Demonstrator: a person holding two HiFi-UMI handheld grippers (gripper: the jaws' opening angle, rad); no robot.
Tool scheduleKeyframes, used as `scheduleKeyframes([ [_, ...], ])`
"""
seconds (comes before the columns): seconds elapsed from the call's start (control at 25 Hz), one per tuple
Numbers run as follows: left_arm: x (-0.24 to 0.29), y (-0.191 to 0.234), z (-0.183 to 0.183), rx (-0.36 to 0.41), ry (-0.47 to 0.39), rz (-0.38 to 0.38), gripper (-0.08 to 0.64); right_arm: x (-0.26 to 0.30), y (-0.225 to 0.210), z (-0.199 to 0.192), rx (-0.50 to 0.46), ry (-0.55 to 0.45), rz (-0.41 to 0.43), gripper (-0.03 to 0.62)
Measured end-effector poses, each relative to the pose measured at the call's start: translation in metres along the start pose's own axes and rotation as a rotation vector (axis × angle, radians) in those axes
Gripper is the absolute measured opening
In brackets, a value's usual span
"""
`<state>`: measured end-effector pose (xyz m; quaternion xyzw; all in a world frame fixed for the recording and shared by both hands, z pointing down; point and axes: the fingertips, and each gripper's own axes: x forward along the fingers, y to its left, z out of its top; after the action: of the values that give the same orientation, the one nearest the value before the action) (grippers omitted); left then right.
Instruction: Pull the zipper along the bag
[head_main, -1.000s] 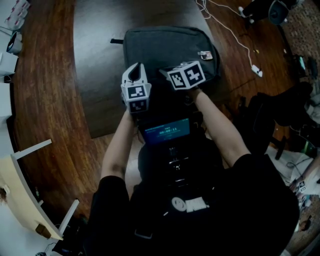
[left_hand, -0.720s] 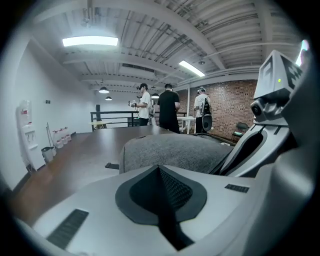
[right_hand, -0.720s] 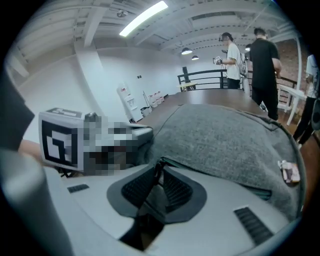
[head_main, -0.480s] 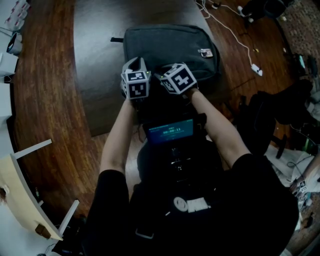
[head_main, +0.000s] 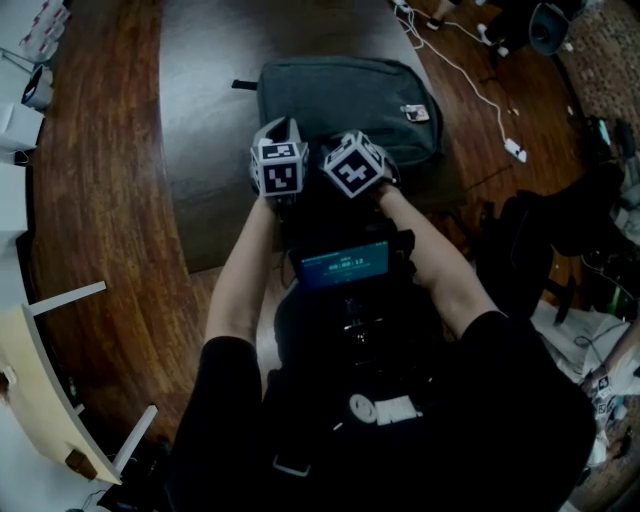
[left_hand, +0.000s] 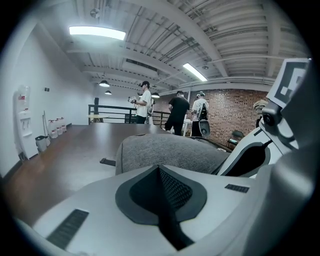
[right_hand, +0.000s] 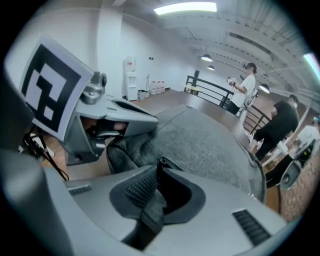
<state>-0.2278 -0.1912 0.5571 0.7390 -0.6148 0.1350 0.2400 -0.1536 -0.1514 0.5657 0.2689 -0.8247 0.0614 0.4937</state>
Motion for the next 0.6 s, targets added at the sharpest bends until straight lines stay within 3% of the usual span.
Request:
scheduleKeyframes([
  [0.4,-0.009,-0.001,0.007,0.061,-0.047,0.025,0.003,-0.013,0.006,0.002,-0.240,0.070,-0.020,0.043],
  [0.52,-0.019,-0.015,0.029,0.133,-0.166,0.002,0.003,-0.015,0.000,0.004,-0.206,0.083,0.022,0.043],
  [0.6,-0.020,-0.028,0.036,0.166,-0.198,-0.050,0.003,-0.015,-0.005,0.009,-0.179,0.093,0.065,0.043],
])
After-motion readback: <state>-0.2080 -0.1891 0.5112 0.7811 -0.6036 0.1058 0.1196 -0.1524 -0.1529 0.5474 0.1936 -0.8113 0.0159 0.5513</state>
